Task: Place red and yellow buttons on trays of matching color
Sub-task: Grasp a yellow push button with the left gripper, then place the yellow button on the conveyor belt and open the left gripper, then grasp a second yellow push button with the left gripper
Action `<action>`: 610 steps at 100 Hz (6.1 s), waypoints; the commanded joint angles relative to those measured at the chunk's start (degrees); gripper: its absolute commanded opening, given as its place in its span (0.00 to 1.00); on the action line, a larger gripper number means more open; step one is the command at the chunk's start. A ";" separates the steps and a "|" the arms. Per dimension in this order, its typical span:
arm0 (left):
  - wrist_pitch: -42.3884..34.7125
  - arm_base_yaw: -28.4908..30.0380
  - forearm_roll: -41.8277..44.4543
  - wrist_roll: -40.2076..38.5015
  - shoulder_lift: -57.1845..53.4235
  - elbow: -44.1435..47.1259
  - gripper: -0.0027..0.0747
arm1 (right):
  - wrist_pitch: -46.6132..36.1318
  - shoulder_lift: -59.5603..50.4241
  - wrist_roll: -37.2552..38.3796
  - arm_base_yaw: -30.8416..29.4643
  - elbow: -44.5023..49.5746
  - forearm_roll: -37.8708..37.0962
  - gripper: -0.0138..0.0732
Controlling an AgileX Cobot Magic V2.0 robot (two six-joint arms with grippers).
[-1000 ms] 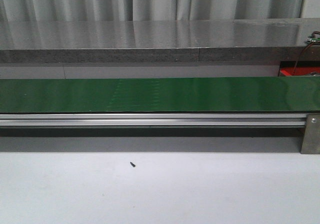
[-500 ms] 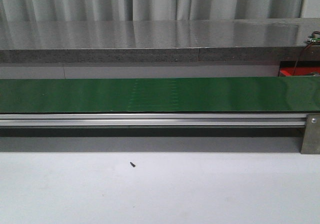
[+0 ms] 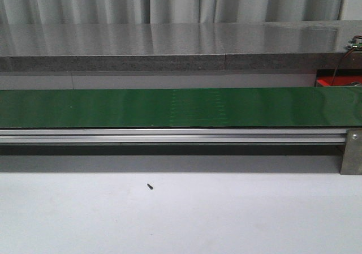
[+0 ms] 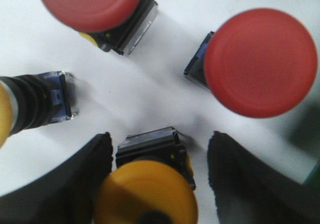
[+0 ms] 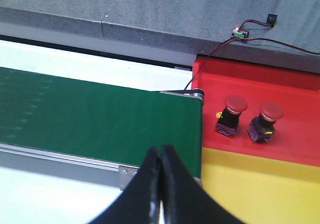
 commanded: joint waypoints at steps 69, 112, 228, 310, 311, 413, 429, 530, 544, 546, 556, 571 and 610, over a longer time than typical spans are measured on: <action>9.69 -5.70 -9.26 5.57 -14.30 -12.97 0.19 | -3.77 0.06 -0.42 0.11 -1.42 1.17 0.08; 9.20 -15.32 -9.87 6.23 -10.16 -13.50 0.19 | -3.77 0.06 -0.42 0.11 -1.42 1.17 0.08; 7.40 -15.08 -13.80 10.64 -15.50 -13.50 0.86 | -3.77 0.06 -0.42 0.11 -1.42 1.17 0.08; 4.96 12.17 -10.58 10.42 -11.79 -12.83 0.84 | -3.77 0.06 -0.42 0.11 -1.42 1.17 0.08; 4.85 12.18 -10.58 10.42 -11.47 -12.83 0.84 | -3.77 0.06 -0.42 0.11 -1.42 1.17 0.08; 3.78 12.43 -8.97 10.42 3.80 -12.83 0.84 | -3.77 0.06 -0.42 0.11 -1.42 1.17 0.08; 3.64 12.32 -9.43 10.31 4.21 -12.83 0.83 | -3.77 0.06 -0.42 0.11 -1.42 1.17 0.08; 9.70 2.37 -18.84 15.00 -14.48 -12.83 0.05 | -3.77 0.06 -0.42 0.11 -1.42 1.17 0.08; 10.10 -3.72 -18.72 15.12 -14.14 -12.83 0.05 | -3.77 0.06 -0.42 0.11 -1.42 1.17 0.08; 9.90 -4.56 -18.72 15.12 -13.88 -12.83 0.05 | -3.77 0.06 -0.42 0.11 -1.42 1.17 0.08; 8.66 -8.01 -18.72 15.12 -12.61 -12.83 0.05 | -3.77 0.06 -0.42 0.11 -1.42 1.17 0.08; 8.18 -11.78 -18.62 15.12 -9.53 -12.83 0.05 | -3.77 0.06 -0.42 0.11 -1.42 1.17 0.08; 9.21 -14.46 -18.37 15.83 -5.81 -12.83 0.21 | -3.77 0.06 -0.42 0.11 -1.42 1.17 0.08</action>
